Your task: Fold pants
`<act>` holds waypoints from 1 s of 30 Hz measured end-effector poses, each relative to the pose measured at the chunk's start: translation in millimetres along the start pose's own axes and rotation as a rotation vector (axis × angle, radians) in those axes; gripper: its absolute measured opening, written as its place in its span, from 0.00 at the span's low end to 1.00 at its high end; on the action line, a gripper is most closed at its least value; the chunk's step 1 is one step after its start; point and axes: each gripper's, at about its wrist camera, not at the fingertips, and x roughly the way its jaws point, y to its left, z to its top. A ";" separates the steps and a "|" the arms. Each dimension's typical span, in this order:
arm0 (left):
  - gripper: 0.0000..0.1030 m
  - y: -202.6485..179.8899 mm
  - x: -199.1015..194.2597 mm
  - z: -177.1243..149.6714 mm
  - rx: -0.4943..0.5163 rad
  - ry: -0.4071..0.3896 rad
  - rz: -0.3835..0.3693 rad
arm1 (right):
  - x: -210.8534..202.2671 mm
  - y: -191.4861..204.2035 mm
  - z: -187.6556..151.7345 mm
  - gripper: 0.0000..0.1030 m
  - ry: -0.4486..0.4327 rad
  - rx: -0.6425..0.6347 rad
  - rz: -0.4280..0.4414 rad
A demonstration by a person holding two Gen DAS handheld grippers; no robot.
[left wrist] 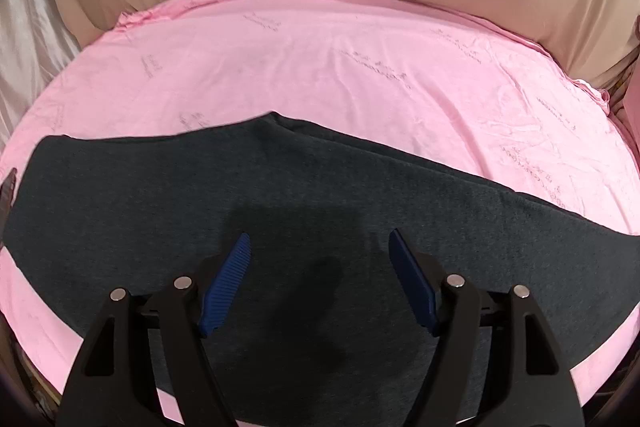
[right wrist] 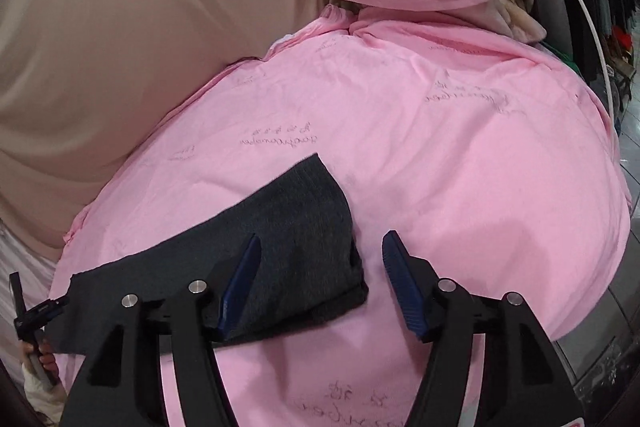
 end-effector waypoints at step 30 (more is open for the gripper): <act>0.84 125.5 -38.2 -29.5 -0.056 -0.139 0.174 | 58.7 400.1 -68.1 0.09 0.172 -0.501 0.518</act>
